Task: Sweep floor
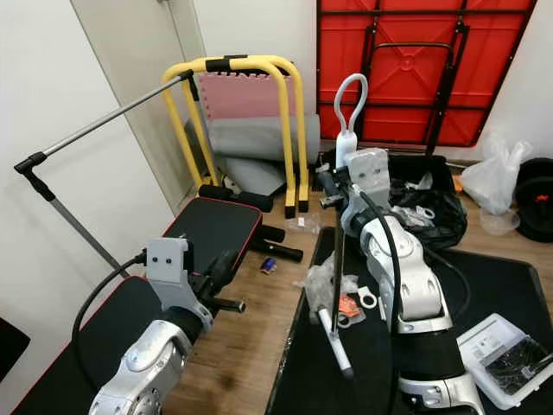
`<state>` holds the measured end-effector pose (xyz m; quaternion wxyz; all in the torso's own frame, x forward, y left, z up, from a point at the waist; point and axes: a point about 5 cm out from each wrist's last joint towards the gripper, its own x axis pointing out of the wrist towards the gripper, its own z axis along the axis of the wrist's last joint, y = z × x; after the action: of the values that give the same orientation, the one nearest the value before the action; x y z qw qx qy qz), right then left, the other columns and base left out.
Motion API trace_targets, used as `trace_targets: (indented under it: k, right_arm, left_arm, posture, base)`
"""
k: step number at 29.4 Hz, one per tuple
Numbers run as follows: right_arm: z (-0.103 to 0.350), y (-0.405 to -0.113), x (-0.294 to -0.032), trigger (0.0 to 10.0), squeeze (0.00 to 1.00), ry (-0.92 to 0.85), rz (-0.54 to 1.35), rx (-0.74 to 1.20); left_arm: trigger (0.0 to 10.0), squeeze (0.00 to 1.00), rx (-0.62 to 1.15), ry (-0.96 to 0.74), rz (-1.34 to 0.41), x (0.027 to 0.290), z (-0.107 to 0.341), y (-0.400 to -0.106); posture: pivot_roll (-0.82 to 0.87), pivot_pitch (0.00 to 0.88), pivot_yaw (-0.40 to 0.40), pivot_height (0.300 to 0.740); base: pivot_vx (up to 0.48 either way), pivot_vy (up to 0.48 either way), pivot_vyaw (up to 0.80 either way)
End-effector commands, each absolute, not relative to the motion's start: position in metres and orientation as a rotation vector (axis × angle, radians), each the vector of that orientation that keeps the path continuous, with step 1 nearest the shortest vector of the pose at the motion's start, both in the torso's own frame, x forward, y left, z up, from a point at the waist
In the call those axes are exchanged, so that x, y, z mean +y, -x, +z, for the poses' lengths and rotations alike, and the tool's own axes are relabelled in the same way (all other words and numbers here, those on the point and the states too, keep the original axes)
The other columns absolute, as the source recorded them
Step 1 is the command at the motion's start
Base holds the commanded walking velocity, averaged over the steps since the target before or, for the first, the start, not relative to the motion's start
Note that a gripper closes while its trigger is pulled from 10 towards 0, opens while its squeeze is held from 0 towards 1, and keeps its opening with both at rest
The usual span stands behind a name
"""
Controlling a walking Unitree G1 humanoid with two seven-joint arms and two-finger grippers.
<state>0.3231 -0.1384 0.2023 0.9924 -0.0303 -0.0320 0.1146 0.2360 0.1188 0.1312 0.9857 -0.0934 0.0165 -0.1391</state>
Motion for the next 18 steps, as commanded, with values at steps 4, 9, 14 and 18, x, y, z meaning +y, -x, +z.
trace_targets:
  k: [4, 9, 14, 18]
  right_arm:
    - [0.2088, -0.3253, -0.1339, 10.0, 0.0, 0.027, 0.243, -0.092]
    - [0.2076, -0.3272, -0.1333, 10.0, 0.0, 0.033, 0.242, -0.091]
    - [0.2055, -0.329, -0.1296, 10.0, 0.0, 0.039, 0.257, -0.066]
    - [0.2075, -0.329, -0.1281, 10.0, 0.0, 0.032, 0.268, -0.084]
  left_arm:
    - [10.0, 0.0, 0.071, 0.155, -0.237, 0.1218, 0.1258, -0.2392]
    - [10.0, 0.0, 0.039, 0.184, -0.21, 0.126, 0.1285, -0.2402]
    - [10.0, 0.0, 0.04, 0.169, -0.232, 0.1242, 0.1281, -0.2418]
    - [10.0, 0.0, 0.037, 0.161, -0.244, 0.1218, 0.1288, -0.2428]
  posture:
    - [-0.23, 0.0, 0.002, 0.74]
    - [-0.23, 0.0, 0.001, 0.74]
    - [-0.23, 0.0, 0.006, 0.74]
    - [-0.23, 0.0, 0.006, 0.74]
  base:
    - [0.0, 0.0, 0.0]
    - [0.252, 0.0, -0.64]
    - [0.28, 0.0, -0.32]
    - [0.266, 0.0, -0.4]
